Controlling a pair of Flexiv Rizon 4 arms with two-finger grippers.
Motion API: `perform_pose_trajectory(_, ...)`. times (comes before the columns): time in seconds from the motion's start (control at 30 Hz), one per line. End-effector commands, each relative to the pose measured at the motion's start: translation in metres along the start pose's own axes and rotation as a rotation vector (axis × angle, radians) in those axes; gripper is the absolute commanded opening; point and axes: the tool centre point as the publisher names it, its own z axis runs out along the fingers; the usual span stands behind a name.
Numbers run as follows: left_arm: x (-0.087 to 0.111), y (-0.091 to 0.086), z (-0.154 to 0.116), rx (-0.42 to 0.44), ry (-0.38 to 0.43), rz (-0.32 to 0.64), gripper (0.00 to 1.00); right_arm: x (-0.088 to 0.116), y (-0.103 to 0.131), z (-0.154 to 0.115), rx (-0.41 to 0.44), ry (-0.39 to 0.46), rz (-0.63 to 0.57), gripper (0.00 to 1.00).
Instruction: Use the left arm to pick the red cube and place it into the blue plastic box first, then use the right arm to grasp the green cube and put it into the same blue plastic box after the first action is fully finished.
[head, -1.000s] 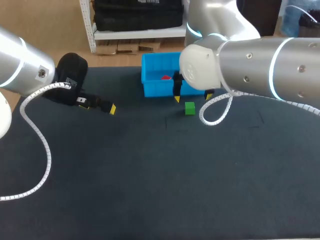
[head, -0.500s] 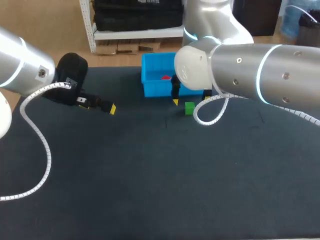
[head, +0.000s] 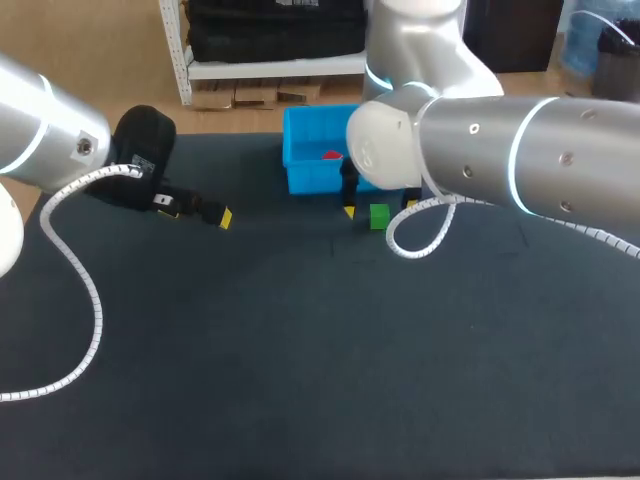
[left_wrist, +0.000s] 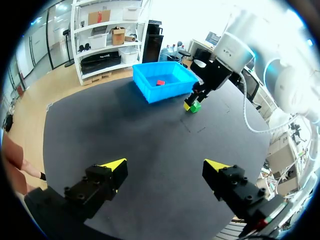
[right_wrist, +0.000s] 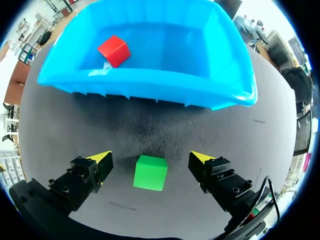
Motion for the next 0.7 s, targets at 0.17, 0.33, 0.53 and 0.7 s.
perform_pose_trajectory(0.17, -0.0002, 0.002, 0.0011, 0.008, -0.003, 0.003, 1.0, 0.0036, -0.0031, 0.0031, 0.007, -0.002, 0.005, 1.0)
perform_pose_trajectory(0.33, -0.0002, 0.002, 0.0011, 0.008, -0.003, 0.003, 1.0, 0.0061, -0.0053, 0.0023, 0.016, -0.003, 0.012, 0.34)
perform_pose_trajectory(0.53, -0.0002, 0.002, 0.0011, 0.008, -0.003, 0.003, 1.0, 0.0083, -0.0063, 0.0017, 0.023, -0.003, 0.019, 0.0)
perform_pose_trajectory(0.7, -0.0002, 0.002, 0.0011, 0.008, -0.003, 0.003, 1.0, 0.0096, -0.0057, 0.0007, 0.028, -0.006, 0.016, 0.0)
